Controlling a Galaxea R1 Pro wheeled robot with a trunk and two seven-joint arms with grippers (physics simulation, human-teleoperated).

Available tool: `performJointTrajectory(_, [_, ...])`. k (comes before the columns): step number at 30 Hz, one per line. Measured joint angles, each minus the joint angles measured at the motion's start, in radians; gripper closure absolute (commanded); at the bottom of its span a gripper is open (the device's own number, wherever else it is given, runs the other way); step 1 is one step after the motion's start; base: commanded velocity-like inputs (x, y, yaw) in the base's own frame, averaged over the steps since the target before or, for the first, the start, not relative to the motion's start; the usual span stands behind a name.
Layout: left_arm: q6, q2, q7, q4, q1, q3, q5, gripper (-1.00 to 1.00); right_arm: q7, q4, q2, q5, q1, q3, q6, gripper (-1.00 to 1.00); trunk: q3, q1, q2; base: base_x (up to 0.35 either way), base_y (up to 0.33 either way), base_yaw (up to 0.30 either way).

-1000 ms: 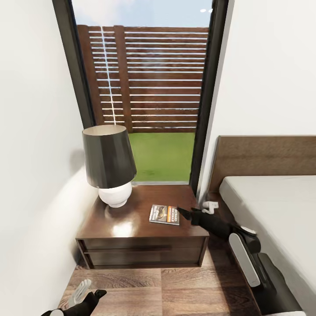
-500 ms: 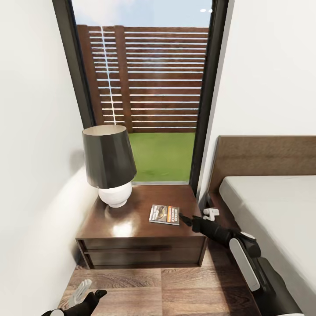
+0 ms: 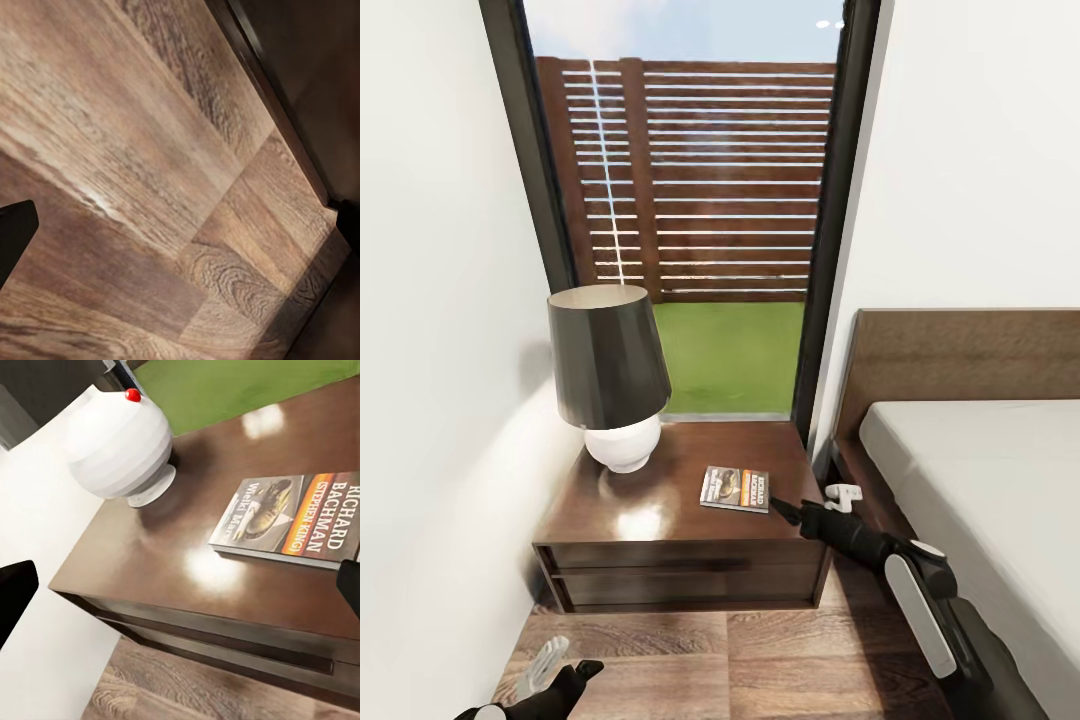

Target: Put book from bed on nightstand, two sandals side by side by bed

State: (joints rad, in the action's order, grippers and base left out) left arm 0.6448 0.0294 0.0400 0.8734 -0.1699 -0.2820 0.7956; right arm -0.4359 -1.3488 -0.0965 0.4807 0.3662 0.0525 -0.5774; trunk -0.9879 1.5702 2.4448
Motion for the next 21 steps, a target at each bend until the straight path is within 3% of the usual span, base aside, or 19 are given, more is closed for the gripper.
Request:
performJointTrajectory(7, [-0.003, 0.000, -0.001, 0.012, 0.000, 0.006, 0.001, -1.00, 0.002, 0.028, 0.000, -0.002, -0.015, -0.003, 0.017, -1.00, 0.000, 0.000, 0.000, 0.000, 0.000, 0.000])
performJointTrajectory(16, [-0.086, 0.000, -0.001, 0.051, 0.000, 0.068, 0.001, -1.00, 0.004, 0.068, 0.005, -0.002, -0.020, 0.000, 0.005, -1.00, 0.000, 0.000, 0.000, 0.000, 0.000, 0.000])
performJointTrajectory(21, [-0.098, 0.000, -0.002, 0.055, 0.000, 0.076, 0.001, -1.00, 0.005, 0.114, 0.002, -0.002, -0.022, -0.001, 0.001, -1.00, 0.000, 0.000, 0.000, 0.000, 0.000, 0.000])
